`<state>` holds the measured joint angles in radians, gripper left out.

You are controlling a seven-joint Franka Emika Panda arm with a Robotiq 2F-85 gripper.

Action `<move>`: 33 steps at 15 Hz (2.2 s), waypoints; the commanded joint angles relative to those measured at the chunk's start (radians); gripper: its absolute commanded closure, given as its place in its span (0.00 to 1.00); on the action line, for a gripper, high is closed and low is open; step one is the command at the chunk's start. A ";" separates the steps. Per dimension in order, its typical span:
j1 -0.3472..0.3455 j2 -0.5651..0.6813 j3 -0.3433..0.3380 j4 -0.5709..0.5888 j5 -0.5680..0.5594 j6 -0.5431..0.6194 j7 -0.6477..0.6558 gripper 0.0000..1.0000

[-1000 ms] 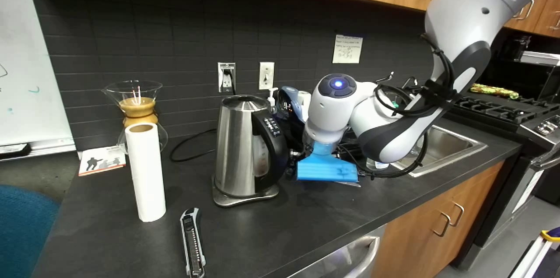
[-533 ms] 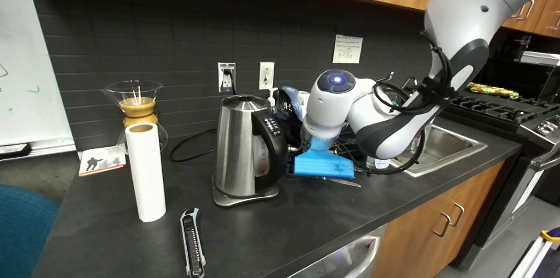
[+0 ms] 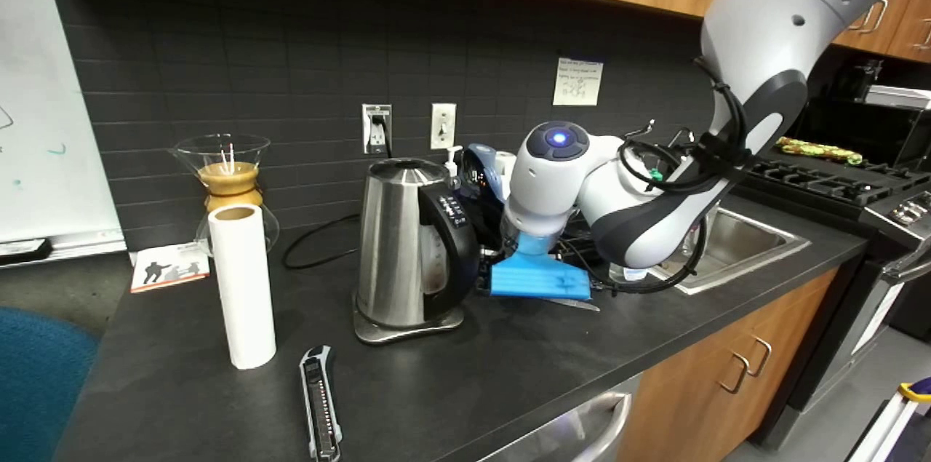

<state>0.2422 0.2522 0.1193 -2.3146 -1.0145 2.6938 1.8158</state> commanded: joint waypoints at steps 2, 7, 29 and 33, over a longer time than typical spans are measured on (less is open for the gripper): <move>0.000 0.024 -0.011 0.016 -0.023 -0.001 0.001 0.00; -0.002 -0.008 -0.005 -0.021 -0.007 -0.003 -0.003 0.00; -0.003 -0.180 0.050 -0.218 0.061 0.119 -0.186 0.00; -0.008 -0.197 0.043 -0.195 0.031 0.104 -0.204 0.04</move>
<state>0.2422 0.0930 0.1709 -2.5027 -0.9601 2.7957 1.6295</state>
